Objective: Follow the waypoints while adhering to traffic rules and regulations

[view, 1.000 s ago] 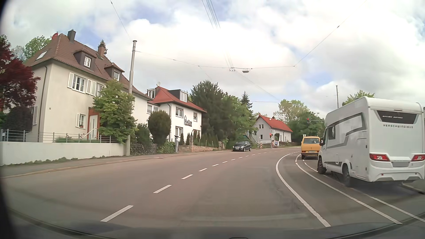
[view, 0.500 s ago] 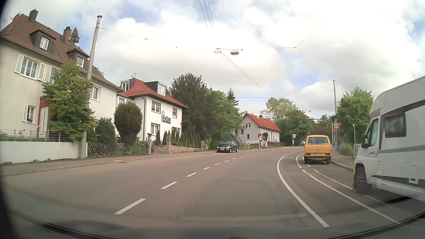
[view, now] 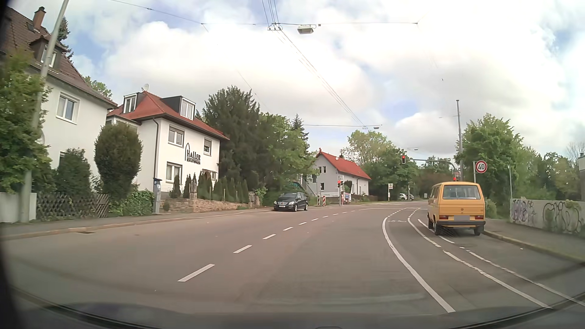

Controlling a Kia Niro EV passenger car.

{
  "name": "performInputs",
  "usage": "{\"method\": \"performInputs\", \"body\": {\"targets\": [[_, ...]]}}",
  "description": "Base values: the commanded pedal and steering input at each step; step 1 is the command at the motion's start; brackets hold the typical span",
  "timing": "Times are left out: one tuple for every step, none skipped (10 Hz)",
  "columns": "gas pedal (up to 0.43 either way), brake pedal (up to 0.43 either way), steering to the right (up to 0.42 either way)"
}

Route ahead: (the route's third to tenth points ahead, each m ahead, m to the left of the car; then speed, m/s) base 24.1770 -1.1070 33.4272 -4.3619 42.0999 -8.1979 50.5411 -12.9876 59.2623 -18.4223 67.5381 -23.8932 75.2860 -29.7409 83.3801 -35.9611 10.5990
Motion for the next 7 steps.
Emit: {"method": "performInputs", "body": {"targets": [[0.000, 0.134, 0.049], [0.000, 0.140, 0.049], [0.000, 0.152, 0.048], [0.000, 0.159, 0.047], [0.000, 0.165, 0.047], [0.000, 0.152, 0.046], [0.000, 0.134, 0.046]]}}
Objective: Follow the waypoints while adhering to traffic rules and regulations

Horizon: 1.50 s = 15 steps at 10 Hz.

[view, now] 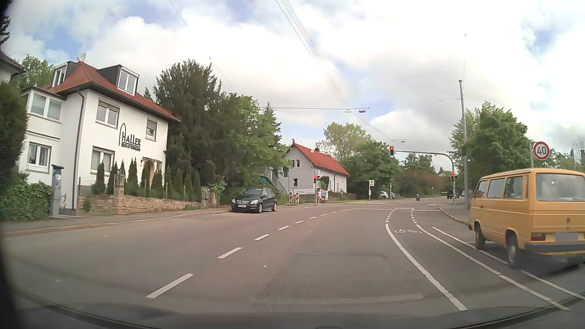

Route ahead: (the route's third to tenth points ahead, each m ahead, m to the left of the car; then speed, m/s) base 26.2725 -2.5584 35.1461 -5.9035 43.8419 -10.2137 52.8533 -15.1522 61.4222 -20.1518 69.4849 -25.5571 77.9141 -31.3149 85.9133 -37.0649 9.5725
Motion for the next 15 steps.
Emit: {"method": "performInputs", "body": {"targets": [[0.000, 0.122, 0.046], [0.000, 0.110, 0.046], [0.000, 0.098, 0.048], [0.000, 0.091, 0.048], [0.000, 0.091, 0.048], [0.000, 0.091, 0.048], [0.000, 0.098, 0.048], [0.000, 0.110, 0.049], [0.000, 0.134, 0.052], [0.000, 0.140, 0.052], [0.000, 0.140, 0.053], [0.000, 0.140, 0.055], [0.000, 0.152, 0.056], [0.000, 0.152, 0.057], [0.000, 0.152, 0.059]]}}
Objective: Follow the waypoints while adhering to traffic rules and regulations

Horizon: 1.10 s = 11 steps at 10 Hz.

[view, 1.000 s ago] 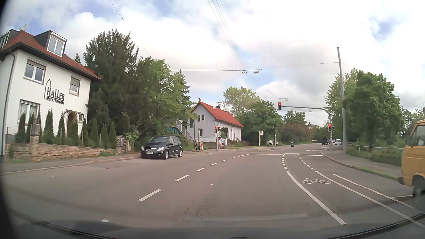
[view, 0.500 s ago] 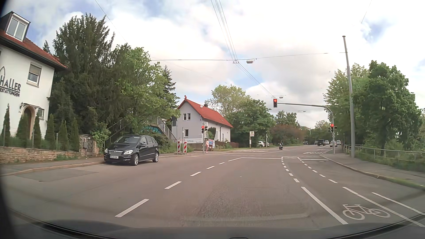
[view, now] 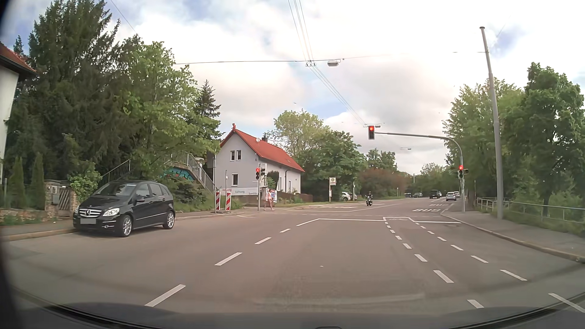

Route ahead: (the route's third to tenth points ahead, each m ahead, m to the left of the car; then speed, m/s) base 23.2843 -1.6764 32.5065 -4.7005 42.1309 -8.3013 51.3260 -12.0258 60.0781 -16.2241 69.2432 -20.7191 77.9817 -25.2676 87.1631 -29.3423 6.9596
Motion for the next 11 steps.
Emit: {"method": "performInputs", "body": {"targets": [[0.000, 0.152, 0.062], [0.000, 0.152, 0.065], [0.000, 0.146, 0.065], [0.000, 0.146, 0.065], [0.000, 0.152, 0.063], [0.000, 0.159, 0.061], [0.000, 0.159, 0.063], [0.000, 0.159, 0.066], [0.000, 0.152, 0.066], [0.000, 0.159, 0.066], [0.000, 0.146, 0.066]]}}
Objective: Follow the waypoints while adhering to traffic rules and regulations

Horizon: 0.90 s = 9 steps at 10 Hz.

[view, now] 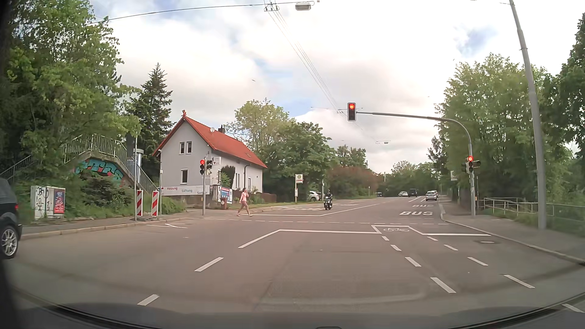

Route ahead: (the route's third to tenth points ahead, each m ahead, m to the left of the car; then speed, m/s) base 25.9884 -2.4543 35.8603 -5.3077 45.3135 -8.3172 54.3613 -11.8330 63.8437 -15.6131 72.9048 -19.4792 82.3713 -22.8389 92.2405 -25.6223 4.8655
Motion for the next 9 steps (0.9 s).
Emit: {"method": "performInputs", "body": {"targets": [[0.000, 0.146, 0.067], [0.000, 0.146, 0.069], [0.000, 0.146, 0.069], [0.000, 0.140, 0.069], [0.000, 0.140, 0.069], [0.000, 0.128, 0.069], [0.000, 0.122, 0.068], [0.000, 0.116, 0.063], [0.000, 0.116, 0.057]]}}
